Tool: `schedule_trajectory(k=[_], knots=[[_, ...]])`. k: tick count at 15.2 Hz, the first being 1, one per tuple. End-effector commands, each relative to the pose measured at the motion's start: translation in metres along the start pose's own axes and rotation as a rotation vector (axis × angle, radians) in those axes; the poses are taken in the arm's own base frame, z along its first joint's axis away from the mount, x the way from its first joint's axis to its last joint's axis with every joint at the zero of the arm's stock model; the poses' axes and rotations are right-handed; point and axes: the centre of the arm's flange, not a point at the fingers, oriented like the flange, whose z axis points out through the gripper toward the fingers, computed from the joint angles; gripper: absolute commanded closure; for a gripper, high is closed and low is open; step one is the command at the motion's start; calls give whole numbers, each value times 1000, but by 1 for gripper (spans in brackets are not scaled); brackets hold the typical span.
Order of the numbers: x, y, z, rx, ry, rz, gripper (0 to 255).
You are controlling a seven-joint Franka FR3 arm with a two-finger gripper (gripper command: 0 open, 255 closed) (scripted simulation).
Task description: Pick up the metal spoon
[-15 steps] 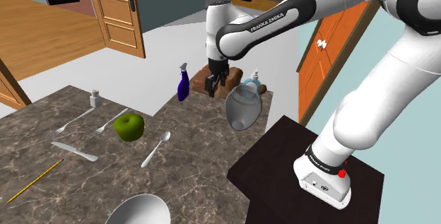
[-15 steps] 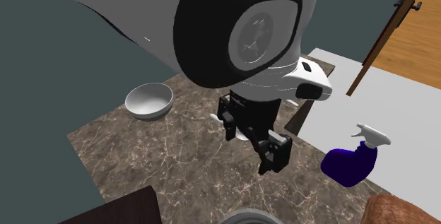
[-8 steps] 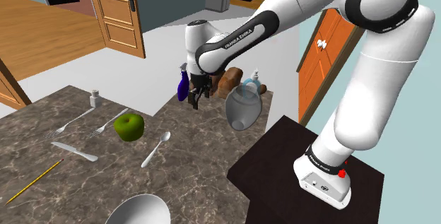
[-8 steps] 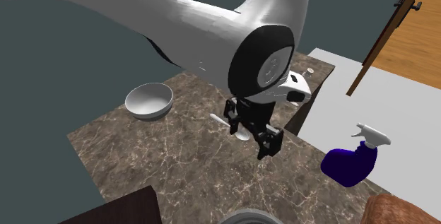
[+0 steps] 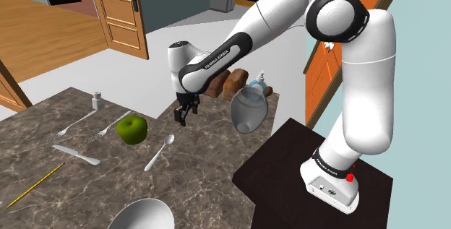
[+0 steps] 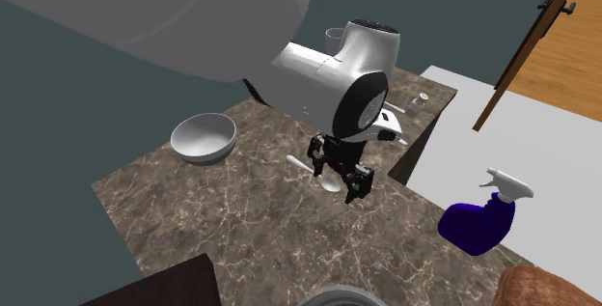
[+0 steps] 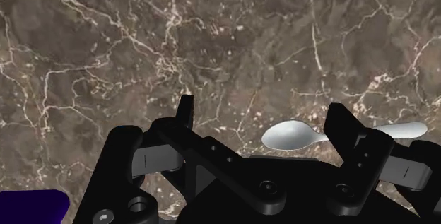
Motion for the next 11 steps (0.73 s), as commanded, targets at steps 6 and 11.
schedule_trajectory(k=[6,11], knots=[[57,-43,61,25,-27,-43,0],[72,-53,91,31,-34,-53,0]])
